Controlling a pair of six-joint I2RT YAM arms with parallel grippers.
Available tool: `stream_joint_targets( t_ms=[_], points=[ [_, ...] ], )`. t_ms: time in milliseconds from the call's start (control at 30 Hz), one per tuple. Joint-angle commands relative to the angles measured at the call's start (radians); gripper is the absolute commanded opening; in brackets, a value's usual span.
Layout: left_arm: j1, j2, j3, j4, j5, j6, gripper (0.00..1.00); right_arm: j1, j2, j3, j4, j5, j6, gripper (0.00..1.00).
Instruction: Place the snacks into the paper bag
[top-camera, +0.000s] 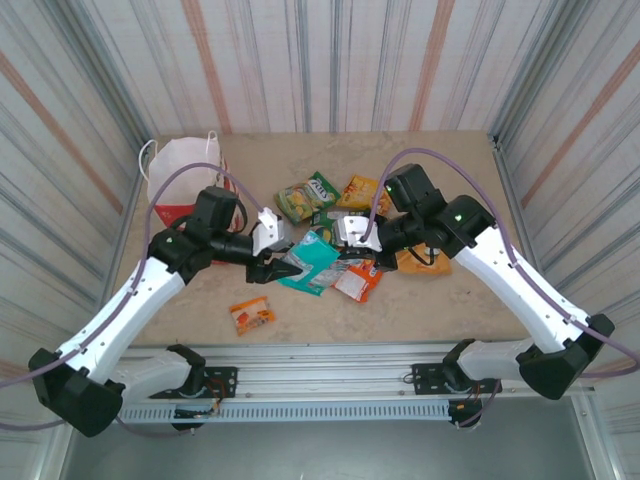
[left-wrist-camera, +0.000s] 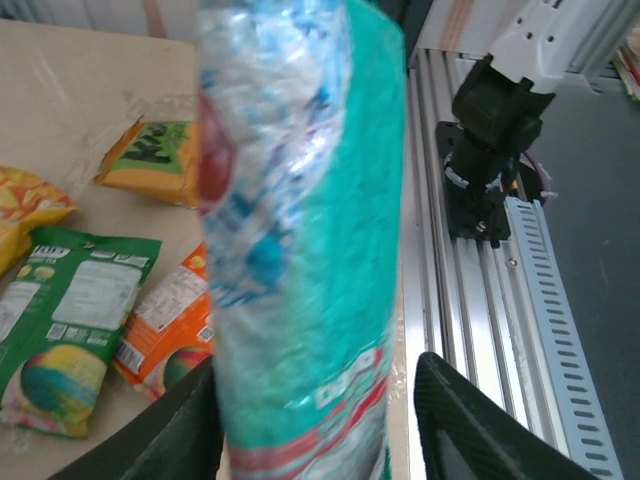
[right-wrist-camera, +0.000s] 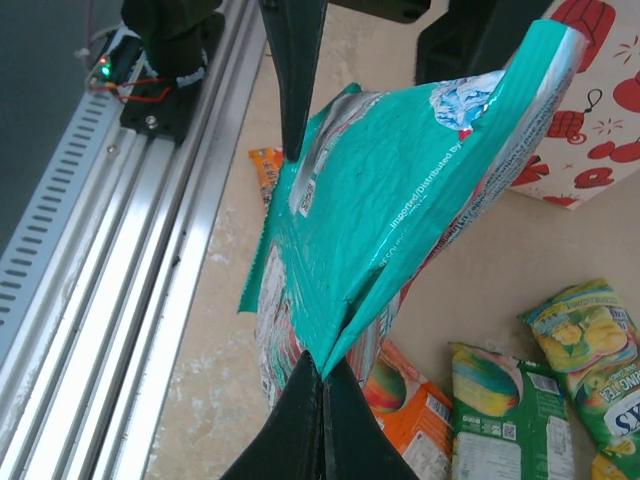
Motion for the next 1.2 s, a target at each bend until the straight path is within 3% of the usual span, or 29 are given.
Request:
stream_joint_targets(
  t_ms=[0, 267, 400, 433, 567, 667, 867, 1033, 1167],
  points=[
    [-0.008, 0.013, 0.023, -0.002, 0.074, 0.045, 0.46, 0.008, 0.011, 0.04, -0.004, -0.013, -0.033, 0.0],
    [-0.013, 0.0, 0.028, -0.025, 0.08, 0.049, 0.21, 0.012, 0.016, 0.033, 0.04, -0.01, -0.015, 0.0],
    [-0.013, -0.021, 0.043, -0.026, 0.028, 0.008, 0.09, 0.011, 0.009, 0.013, 0.082, -0.009, 0.029, 0.0],
    [-0.013, -0.029, 0.047, -0.021, 0.005, -0.008, 0.07, 0.012, 0.002, 0.0, 0.105, -0.006, 0.056, 0.03],
    [-0.013, -0.066, 0.08, -0.017, -0.121, -0.1, 0.0, 0.004, -0.062, -0.098, 0.289, 0.054, 0.254, 0.36],
    [-0.013, -0.089, 0.139, -0.045, -0.225, -0.166, 0.0, -0.009, -0.125, -0.194, 0.458, 0.124, 0.466, 0.49],
    [-0.013, -0.08, 0.339, -0.135, -0.437, -0.28, 0.0, -0.033, -0.221, -0.36, 0.695, 0.248, 0.858, 0.63],
    [0.009, -0.032, 0.512, -0.183, -0.532, -0.308, 0.0, -0.025, -0.223, -0.398, 0.726, 0.282, 1.028, 0.67],
    [0.066, 0.037, 0.677, -0.205, -0.587, -0.339, 0.0, 0.009, -0.2, -0.4, 0.71, 0.311, 1.062, 0.68]
  ],
)
